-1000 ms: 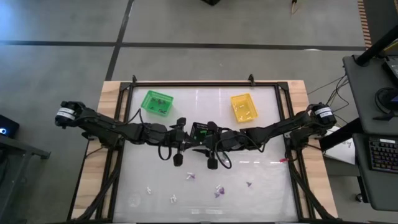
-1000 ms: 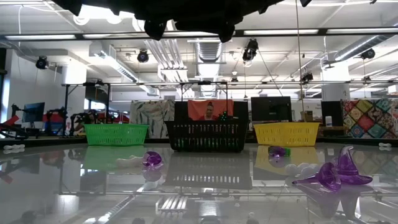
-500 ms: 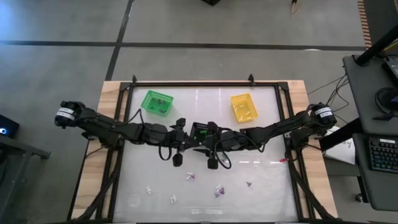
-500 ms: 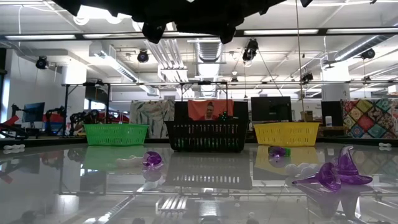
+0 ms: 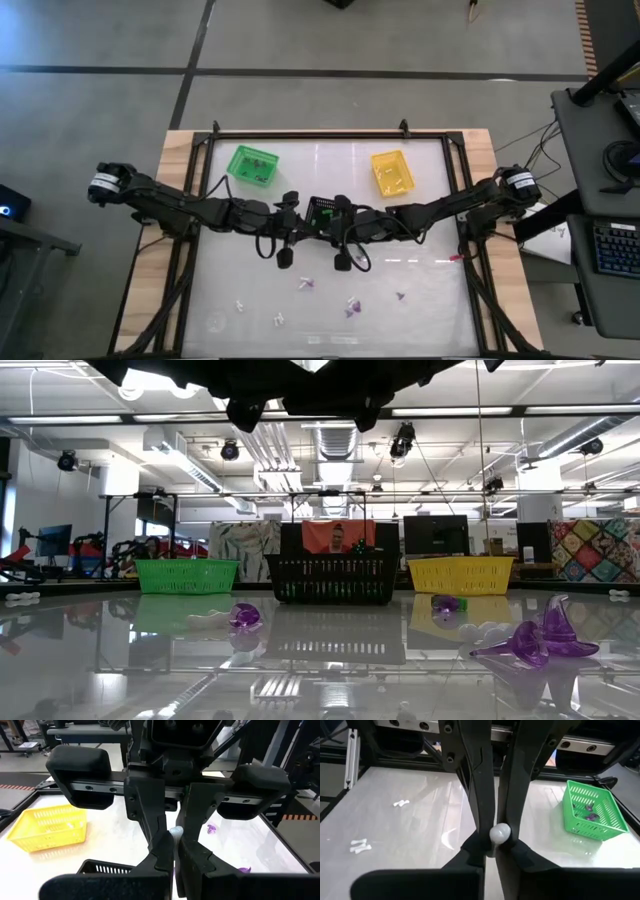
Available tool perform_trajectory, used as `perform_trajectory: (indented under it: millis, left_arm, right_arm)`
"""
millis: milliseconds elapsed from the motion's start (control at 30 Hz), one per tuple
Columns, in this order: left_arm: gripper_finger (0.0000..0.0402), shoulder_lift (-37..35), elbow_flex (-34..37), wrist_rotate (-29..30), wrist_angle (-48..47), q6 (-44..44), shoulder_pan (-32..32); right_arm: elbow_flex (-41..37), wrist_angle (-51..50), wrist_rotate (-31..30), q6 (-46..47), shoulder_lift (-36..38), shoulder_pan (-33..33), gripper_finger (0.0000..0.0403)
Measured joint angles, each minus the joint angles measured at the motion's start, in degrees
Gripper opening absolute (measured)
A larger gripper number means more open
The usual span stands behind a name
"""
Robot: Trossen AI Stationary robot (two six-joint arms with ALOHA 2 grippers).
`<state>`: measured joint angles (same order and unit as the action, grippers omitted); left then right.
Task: Sort Halloween decoration
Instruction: Put the white bone toy into the yellow bin
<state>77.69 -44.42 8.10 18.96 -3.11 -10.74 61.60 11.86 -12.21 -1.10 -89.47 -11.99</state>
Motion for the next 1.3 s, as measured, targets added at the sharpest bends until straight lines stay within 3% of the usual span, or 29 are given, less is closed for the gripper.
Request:
perform_trajectory:
  millis: [167,567,667,767,900,1067,1200,1300]
  left_arm:
    - [0.0009,0.0,0.0,0.1,-0.1,-1.0,0.0]
    - [0.0113,-0.4,0.0,-0.6,-2.8,-0.1,0.1]
    - [0.0128,-2.3,0.1,1.2,-8.3,0.8,0.2]
    - [0.0137,-6.4,-0.4,7.2,-18.0,0.4,0.2]
    - [0.0139,-10.8,-1.9,12.4,-30.8,-2.7,0.2]
    - [0.0139,-14.0,-2.3,14.1,-33.6,-5.0,0.2]
    - [0.0139,-14.0,-2.3,14.1,-33.6,-5.1,0.2]
    - [0.0139,-13.2,-2.3,14.1,-33.6,-5.1,0.2]
  right_arm:
    - [0.0,0.0,0.0,0.3,0.0,0.0,0.0012]
    - [0.0,-2.0,0.0,2.6,0.0,0.1,0.0010]
    - [0.1,-5.3,-0.2,4.0,0.7,0.9,0.0010]
    - [0.1,-13.9,-3.8,6.6,2.3,2.7,0.0010]
    - [0.1,-28.8,-11.9,14.1,4.3,7.9,0.0010]
    - [0.0,-47.3,-15.3,28.4,5.0,19.5,0.0010]
    - [0.0,-54.4,-17.4,40.9,4.7,27.8,0.0017]
    - [-0.2,-54.6,-15.3,40.9,3.9,32.0,0.0030]
